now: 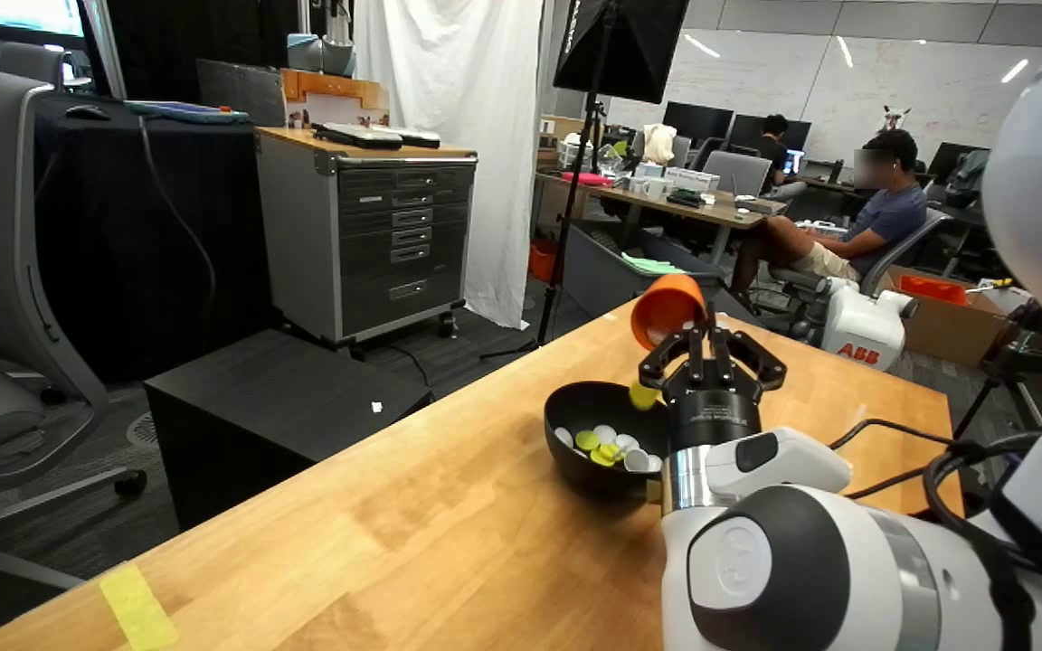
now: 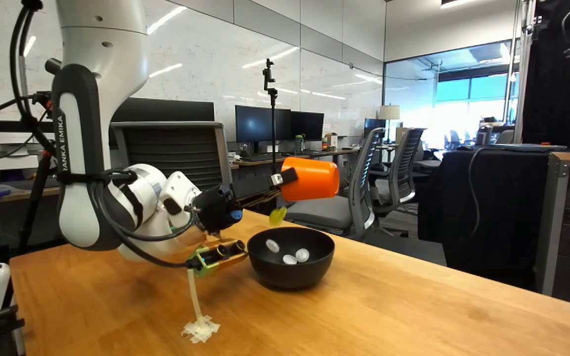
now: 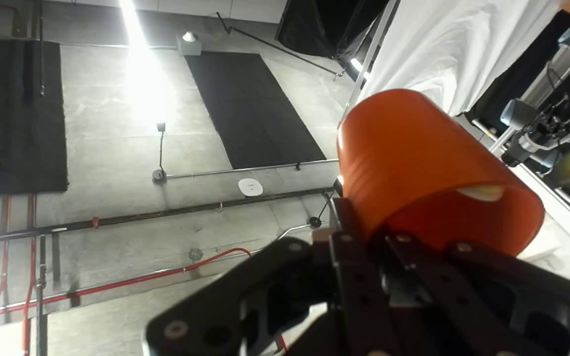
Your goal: Pour the contents in the orange cup into the black bowl
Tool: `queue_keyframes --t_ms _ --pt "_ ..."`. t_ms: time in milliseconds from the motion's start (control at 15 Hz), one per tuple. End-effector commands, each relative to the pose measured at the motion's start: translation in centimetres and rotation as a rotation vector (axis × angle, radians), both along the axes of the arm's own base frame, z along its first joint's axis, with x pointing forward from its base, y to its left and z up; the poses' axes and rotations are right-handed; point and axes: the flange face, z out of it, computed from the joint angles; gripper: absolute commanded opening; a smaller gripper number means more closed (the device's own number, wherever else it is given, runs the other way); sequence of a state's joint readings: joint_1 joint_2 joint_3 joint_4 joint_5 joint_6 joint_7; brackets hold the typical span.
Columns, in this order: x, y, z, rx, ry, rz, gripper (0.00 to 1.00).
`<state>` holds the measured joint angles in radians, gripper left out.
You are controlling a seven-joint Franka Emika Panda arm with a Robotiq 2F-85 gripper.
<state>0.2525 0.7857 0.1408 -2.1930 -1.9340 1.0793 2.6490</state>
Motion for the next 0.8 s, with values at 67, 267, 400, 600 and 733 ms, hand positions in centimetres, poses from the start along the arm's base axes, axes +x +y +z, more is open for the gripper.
queue_keyframes --t_ms 67,267,400,600,733 --pt "0.4 0.4 -0.3 -0.054 -0.028 -0.016 0.08" --pt "0.3 0.4 -0.4 -0.077 -0.037 -0.027 0.08" --pt "0.9 -0.3 -0.6 -0.09 -0.049 -0.027 0.08" --pt "1.0 -0.7 -0.6 -0.102 -0.056 -0.043 0.08" --pt "1.3 -0.7 -0.8 -0.113 -0.059 -0.053 0.08"
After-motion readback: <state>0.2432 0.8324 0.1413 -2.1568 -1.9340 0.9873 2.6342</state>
